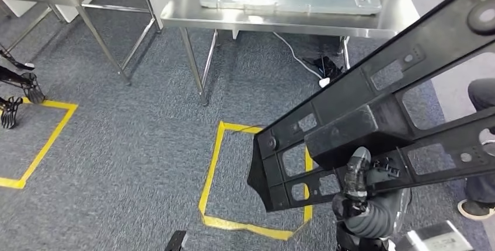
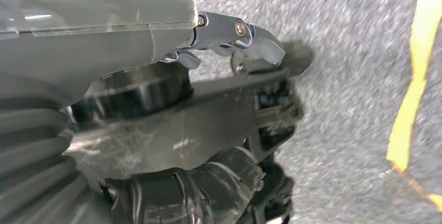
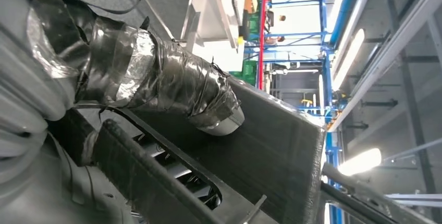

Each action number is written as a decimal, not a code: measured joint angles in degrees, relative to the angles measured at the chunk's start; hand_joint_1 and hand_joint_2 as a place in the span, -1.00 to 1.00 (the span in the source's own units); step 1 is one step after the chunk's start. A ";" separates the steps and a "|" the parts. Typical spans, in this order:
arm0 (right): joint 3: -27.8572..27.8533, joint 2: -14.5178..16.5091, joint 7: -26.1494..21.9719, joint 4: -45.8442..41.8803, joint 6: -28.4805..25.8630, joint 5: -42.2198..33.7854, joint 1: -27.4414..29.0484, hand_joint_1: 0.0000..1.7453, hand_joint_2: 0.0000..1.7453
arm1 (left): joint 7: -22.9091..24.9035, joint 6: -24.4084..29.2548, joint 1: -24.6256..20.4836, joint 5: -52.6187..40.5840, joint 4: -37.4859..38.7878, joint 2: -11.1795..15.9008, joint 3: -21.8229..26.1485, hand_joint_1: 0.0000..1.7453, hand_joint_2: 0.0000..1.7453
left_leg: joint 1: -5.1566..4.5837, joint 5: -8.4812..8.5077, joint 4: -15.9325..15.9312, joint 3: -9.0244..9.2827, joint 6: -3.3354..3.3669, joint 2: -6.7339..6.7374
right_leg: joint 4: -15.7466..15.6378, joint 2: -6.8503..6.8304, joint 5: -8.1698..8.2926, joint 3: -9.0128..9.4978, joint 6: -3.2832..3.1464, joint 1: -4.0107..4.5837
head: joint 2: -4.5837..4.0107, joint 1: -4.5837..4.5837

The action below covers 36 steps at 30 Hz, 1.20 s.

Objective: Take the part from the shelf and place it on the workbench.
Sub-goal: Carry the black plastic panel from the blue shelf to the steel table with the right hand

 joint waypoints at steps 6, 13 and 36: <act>-0.28 -0.07 0.04 0.03 -0.02 0.31 0.08 1.00 1.00 | 0.32 0.02 -0.30 -0.18 -0.02 -0.18 -0.14 -1.00 1.00 | 0.57 -2.59 -1.28 4.61 0.89 -0.17 | 15.01 0.05 -4.23 -11.36 1.25 -0.15 | -0.01 0.75; -0.37 -0.08 0.35 0.13 -0.03 0.70 0.38 1.00 1.00 | 0.70 0.02 -0.34 -0.15 -0.02 -0.33 -0.49 -1.00 1.00 | 0.81 -7.63 -1.09 9.68 -1.02 -0.58 | 0.99 -0.09 7.34 -10.48 0.55 -0.19 | -0.01 1.17; -0.43 -0.04 0.37 0.07 -0.02 1.13 0.51 1.00 1.00 | 0.94 0.07 -0.37 -0.20 -0.02 -0.10 -0.86 -1.00 1.00 | 0.22 -1.88 -0.04 2.94 1.19 -0.15 | 14.25 0.42 -5.12 -8.38 1.28 -0.14 | -0.02 1.40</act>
